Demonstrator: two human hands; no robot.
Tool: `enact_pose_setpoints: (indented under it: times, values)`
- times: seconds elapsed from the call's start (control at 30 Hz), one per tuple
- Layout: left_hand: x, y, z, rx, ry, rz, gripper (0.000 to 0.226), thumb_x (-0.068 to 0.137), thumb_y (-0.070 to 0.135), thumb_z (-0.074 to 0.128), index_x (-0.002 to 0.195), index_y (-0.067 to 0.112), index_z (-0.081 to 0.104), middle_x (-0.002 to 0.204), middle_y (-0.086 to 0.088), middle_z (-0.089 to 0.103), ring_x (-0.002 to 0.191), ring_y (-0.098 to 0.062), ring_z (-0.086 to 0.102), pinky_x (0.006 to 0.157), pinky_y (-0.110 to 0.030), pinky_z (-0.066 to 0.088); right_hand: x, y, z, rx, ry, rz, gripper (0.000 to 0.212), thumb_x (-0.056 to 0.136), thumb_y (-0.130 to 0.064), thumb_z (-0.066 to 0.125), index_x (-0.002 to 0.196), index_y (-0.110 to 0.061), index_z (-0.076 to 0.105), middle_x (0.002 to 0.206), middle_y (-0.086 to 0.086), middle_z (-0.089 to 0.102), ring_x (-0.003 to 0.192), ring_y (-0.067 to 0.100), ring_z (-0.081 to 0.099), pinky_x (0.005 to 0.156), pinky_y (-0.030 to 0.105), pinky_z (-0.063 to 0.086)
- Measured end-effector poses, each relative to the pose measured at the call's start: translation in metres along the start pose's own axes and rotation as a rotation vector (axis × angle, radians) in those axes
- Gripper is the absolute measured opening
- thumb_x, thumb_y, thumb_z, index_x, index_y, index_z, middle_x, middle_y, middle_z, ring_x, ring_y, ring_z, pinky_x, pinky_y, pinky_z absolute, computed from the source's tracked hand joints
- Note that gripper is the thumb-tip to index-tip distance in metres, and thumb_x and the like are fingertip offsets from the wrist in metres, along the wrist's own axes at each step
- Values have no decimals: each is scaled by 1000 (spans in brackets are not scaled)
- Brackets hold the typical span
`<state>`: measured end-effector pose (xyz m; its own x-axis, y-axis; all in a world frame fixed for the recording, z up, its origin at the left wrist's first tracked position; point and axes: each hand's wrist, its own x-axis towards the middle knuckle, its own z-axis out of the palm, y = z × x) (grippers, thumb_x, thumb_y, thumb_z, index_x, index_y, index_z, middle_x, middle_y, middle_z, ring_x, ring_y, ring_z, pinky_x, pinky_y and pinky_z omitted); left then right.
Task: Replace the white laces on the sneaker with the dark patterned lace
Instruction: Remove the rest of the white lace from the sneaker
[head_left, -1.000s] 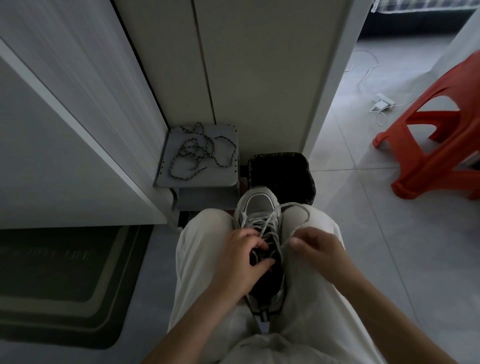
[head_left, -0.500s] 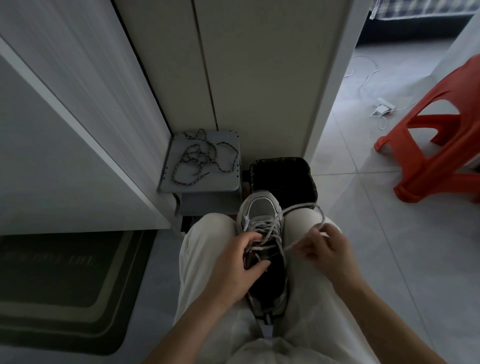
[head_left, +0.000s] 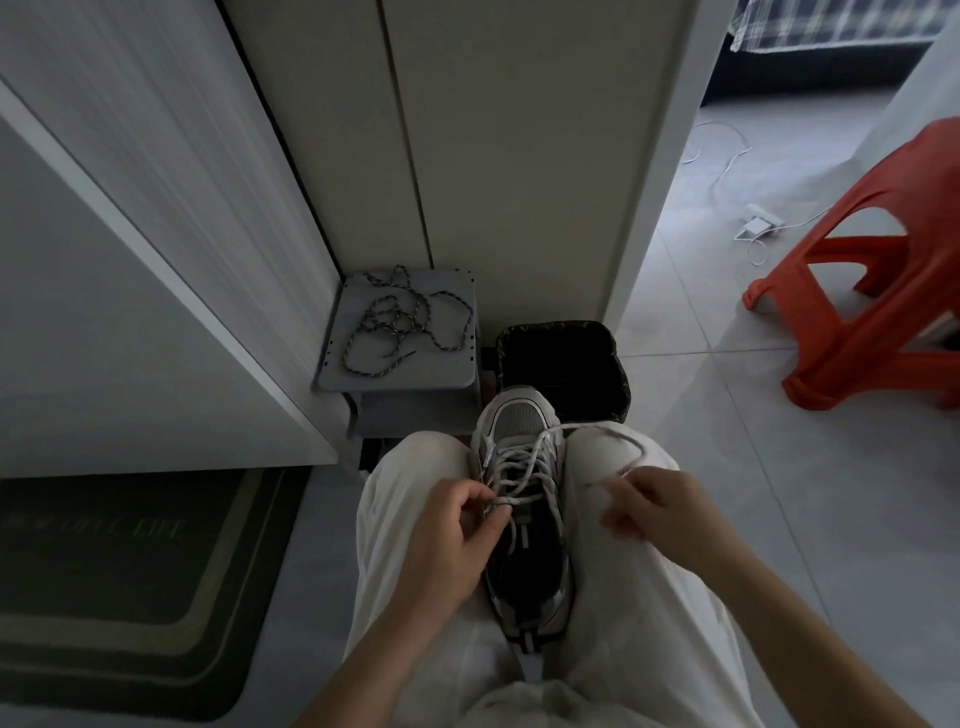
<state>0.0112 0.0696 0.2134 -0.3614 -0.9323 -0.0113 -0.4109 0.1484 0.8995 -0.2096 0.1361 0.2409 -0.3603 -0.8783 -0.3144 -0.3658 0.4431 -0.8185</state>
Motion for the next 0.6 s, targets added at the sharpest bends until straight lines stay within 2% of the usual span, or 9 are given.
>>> enact_pose_setpoints:
  times: [0.07, 0.17, 0.23, 0.3, 0.37, 0.47, 0.57, 0.6]
  values:
    - [3, 2, -2, 4, -50, -20, 13, 85, 19, 68, 84, 27, 57, 81, 5, 62, 73, -3, 59, 65, -12, 46, -5, 0, -2, -210, 8, -48, 31, 90, -37, 55, 65, -19, 60, 60, -13, 68, 54, 1, 63, 59, 22, 49]
    - [12, 11, -8, 47, -95, 27, 17, 89, 17, 62, 78, 27, 54, 70, 8, 56, 61, -3, 52, 57, -13, 40, -13, -11, 7, -257, 68, -180, 24, 88, -39, 57, 70, -22, 59, 59, -8, 65, 54, 4, 59, 59, 26, 48]
    - [20, 17, -14, 130, -64, 80, 26, 91, 18, 59, 73, 33, 48, 64, 7, 54, 58, -8, 50, 54, -19, 39, -19, -19, 20, -320, 104, -302, 18, 85, -40, 62, 76, -24, 58, 66, -11, 60, 57, 4, 54, 58, 24, 46]
    - [28, 25, -19, 225, -72, 113, 28, 92, 21, 57, 72, 35, 44, 61, 9, 52, 58, -5, 51, 52, -16, 36, -22, -28, 31, -337, 147, -398, 14, 82, -37, 67, 82, -25, 60, 77, -14, 55, 62, 6, 53, 58, 24, 46]
    - [35, 32, -23, 302, -109, 118, 26, 92, 25, 56, 72, 34, 42, 57, 10, 49, 57, 1, 49, 52, -12, 35, -19, -35, 37, -333, 166, -468, 13, 80, -30, 72, 85, -20, 66, 84, -8, 56, 68, 14, 57, 59, 29, 48]
    - [48, 41, -26, 364, -173, 123, 25, 90, 28, 58, 69, 30, 44, 51, 8, 45, 51, 2, 47, 50, -10, 35, -11, -44, 44, -434, 134, -616, 12, 75, -25, 76, 78, -14, 72, 79, 2, 59, 70, 22, 59, 62, 31, 49]
    - [57, 45, -28, 321, -266, 43, 22, 89, 29, 60, 70, 29, 50, 55, 8, 52, 47, 0, 44, 49, -13, 34, -5, -48, 54, -499, 85, -608, 19, 75, -33, 73, 86, -17, 73, 84, 4, 60, 78, 26, 60, 70, 38, 49]
    - [58, 45, -29, 289, -282, 17, 21, 89, 29, 61, 70, 30, 52, 59, 7, 56, 50, 0, 44, 54, -17, 37, -3, -50, 57, -475, 74, -576, 22, 76, -35, 72, 90, -18, 73, 87, 3, 60, 82, 25, 60, 72, 39, 49]
